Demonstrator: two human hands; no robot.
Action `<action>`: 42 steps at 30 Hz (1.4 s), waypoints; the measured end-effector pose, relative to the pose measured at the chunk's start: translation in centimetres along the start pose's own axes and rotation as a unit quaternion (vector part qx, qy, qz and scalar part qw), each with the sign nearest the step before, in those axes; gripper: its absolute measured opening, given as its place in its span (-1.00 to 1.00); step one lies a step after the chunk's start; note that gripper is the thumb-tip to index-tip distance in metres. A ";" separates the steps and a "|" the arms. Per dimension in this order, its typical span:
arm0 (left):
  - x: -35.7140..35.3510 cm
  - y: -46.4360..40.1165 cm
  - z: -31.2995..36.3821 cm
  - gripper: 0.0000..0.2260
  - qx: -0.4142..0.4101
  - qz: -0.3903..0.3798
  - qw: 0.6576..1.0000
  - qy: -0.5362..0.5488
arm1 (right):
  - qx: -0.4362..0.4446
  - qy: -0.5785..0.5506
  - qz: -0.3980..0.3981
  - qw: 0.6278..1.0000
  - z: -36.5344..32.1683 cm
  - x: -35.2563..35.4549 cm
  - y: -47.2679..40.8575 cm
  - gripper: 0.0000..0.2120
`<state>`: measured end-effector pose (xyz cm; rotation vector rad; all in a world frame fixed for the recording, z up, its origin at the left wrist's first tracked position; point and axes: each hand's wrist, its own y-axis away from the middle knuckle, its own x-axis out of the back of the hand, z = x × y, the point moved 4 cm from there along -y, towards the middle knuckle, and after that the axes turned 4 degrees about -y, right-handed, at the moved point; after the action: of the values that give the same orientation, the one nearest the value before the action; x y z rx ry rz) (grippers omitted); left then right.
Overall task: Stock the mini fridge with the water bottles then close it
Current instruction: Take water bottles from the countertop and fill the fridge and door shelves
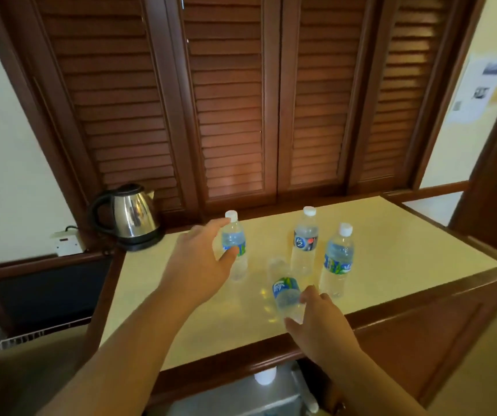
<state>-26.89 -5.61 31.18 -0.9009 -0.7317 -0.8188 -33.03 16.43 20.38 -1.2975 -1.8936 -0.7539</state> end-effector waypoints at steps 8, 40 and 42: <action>-6.7 -13.2 -3.4 -0.36 -0.003 -0.122 0.989 -0.086 | -0.102 -0.023 -0.001 0.994 0.5 -3.5 -3.8 -0.61; -10.9 27.7 1.6 -0.79 -0.016 0.032 0.992 0.123 | 0.021 -0.097 0.220 0.970 19.6 -6.8 22.1 -0.85; -15.6 30.7 -0.1 -0.77 0.023 -0.020 0.991 0.128 | -0.015 -0.090 0.206 0.974 22.6 -11.2 22.7 -0.84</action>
<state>-8.52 10.43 6.82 -0.7248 -0.5423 -0.9293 -14.02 35.62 -0.19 -1.7546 -1.6674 -0.4627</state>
